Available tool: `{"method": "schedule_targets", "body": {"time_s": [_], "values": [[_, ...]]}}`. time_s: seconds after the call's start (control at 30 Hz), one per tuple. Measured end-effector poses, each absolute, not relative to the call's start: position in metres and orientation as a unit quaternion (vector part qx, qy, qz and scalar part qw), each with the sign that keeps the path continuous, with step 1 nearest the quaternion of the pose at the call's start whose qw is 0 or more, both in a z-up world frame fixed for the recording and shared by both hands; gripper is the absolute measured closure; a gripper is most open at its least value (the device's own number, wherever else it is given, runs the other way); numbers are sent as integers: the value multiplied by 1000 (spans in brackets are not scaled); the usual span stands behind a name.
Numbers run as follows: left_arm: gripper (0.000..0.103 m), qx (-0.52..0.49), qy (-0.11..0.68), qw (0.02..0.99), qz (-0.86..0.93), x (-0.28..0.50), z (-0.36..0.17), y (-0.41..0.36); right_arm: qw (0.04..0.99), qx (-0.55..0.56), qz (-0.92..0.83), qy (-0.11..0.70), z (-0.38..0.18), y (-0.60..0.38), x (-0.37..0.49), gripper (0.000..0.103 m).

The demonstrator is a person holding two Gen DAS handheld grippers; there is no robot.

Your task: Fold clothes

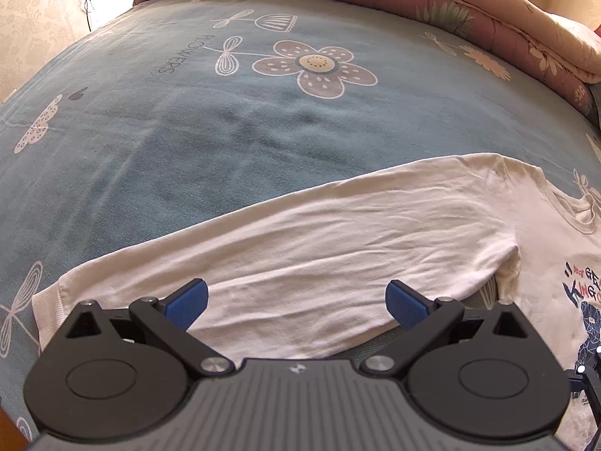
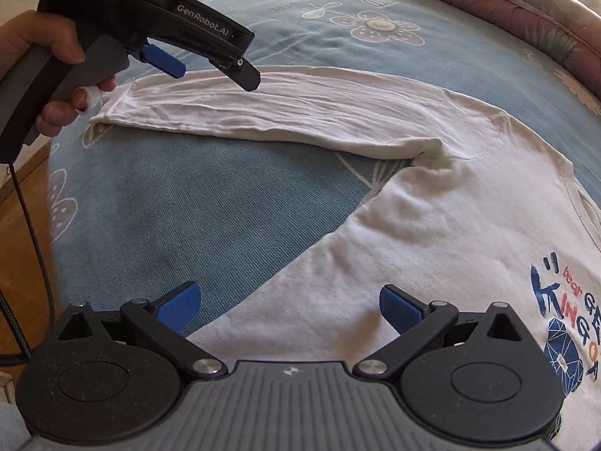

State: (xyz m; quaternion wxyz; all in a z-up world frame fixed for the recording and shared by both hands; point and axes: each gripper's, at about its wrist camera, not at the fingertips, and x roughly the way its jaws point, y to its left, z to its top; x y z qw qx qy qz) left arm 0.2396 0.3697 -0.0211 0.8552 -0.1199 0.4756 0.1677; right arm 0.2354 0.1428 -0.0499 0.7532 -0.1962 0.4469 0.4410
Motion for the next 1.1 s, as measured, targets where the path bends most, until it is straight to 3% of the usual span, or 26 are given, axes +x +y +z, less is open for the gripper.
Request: {"method": "schedule_targets", "body": {"time_s": [0.43,0.67,1.1], "values": [[3,-89,483,866,96,267,-12,311,794,-175,299,499,-38,-17,250,0],[3,-65,497,865,24,288,-11,249,785,-167,246,543,-63,-100,233,0],[3,6,540,830,-139,309,-31,123,787,-163,262,535,-63,-137,211,0]]}}
